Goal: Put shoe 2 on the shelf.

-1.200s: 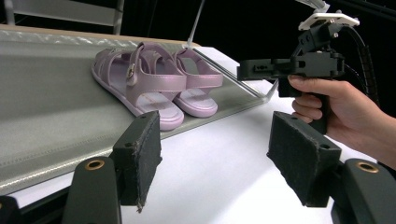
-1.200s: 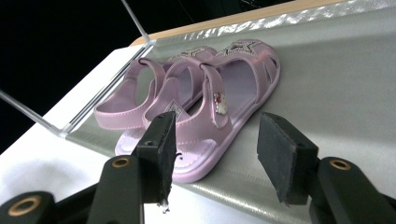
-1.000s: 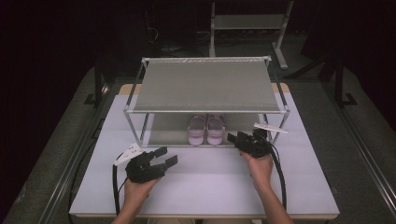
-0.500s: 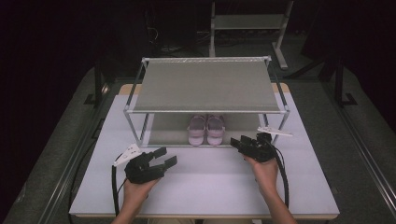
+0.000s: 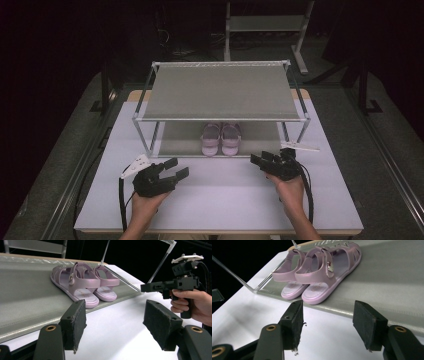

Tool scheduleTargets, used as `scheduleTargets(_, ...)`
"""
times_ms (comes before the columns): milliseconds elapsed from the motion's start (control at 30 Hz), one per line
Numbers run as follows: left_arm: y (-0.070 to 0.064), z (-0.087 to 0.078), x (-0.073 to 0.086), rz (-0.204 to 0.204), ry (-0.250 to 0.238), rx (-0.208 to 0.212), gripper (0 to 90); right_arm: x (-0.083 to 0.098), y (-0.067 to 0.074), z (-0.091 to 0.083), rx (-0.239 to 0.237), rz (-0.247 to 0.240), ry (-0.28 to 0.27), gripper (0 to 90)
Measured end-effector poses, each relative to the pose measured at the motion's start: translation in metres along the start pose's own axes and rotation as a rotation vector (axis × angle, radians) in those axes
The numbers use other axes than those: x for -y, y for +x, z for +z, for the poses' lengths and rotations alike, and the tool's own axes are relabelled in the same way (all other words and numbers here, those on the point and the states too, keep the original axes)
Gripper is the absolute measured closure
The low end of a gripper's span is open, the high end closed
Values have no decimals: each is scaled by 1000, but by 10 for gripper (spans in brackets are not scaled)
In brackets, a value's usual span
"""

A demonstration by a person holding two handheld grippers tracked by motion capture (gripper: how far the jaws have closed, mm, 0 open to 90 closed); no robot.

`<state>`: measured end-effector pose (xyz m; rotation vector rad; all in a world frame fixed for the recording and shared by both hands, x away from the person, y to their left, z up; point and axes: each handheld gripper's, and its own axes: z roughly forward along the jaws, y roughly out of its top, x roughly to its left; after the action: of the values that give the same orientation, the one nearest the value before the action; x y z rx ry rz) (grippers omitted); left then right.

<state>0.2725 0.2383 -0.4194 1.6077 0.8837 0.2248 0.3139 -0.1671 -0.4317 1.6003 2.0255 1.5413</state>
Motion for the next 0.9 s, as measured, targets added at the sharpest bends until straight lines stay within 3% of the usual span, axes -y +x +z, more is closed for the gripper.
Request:
scheduleTargets(300, -1, 0, 0, 2, 2, 0, 342, 8, -4, -8, -7, 14, 9, 400)
scheduleTargets(900, -2, 0, 1, 10, 10, 4, 341, 26, -1, -34, -42, -18, 40, 369)
